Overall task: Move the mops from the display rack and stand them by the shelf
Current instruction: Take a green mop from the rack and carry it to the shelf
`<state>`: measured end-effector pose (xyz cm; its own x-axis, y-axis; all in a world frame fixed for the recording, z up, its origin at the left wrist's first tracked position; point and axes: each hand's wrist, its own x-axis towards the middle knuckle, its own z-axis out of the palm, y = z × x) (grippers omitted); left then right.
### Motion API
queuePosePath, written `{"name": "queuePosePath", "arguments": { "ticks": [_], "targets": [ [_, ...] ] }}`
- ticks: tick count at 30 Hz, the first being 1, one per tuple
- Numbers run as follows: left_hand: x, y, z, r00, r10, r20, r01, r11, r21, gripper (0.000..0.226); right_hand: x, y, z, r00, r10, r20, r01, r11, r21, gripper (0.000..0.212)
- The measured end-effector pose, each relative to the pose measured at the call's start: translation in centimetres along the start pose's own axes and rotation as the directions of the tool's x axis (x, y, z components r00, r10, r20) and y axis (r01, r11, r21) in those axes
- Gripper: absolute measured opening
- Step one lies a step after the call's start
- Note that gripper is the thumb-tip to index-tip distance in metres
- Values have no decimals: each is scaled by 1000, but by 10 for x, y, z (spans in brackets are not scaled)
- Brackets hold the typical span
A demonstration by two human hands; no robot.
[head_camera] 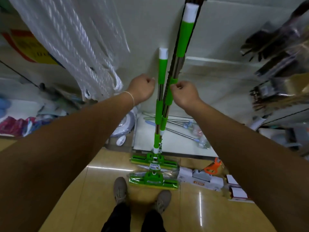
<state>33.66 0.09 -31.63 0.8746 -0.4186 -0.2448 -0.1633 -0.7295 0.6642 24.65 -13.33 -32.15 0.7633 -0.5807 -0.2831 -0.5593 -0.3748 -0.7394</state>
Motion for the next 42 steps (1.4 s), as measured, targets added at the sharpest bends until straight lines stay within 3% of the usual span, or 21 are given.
{"name": "queuePosePath", "arguments": {
  "ticks": [6, 19, 22, 26, 31, 34, 39, 42],
  "targets": [
    [35, -43, 56, 989, -81, 122, 83, 997, -12, 37, 28, 40, 54, 996, 69, 60, -67, 997, -43, 23],
    [87, -71, 125, 941, -161, 298, 240, 937, -254, 48, 51, 103, 115, 971, 192, 143, -195, 981, 5, 30],
    [79, -74, 130, 952, -102, 289, 174, 956, -234, 37, 53, 107, 114, 970, 184, 156, -187, 982, 4, 38],
    [52, -80, 137, 985, -30, 171, 67, 975, -212, 22, 43, 114, 115, 971, 118, 208, -118, 993, -16, 36],
    [15, -86, 128, 993, 65, 98, -55, 993, -103, 24, 0, 129, 119, 954, 58, 293, -109, 980, 163, 31],
    [-3, -80, 124, 979, 125, 159, -122, 992, -27, 29, -32, 138, 117, 950, 32, 310, -112, 963, 243, 42],
    [-43, -58, 116, 917, 244, 314, -259, 966, 5, 41, -76, 149, 110, 983, 36, 178, -54, 994, 98, 29],
    [-72, -46, 111, 838, 344, 422, -375, 927, -12, 46, -111, 155, 100, 996, 31, 89, -37, 997, 63, 30]
  ]
}}
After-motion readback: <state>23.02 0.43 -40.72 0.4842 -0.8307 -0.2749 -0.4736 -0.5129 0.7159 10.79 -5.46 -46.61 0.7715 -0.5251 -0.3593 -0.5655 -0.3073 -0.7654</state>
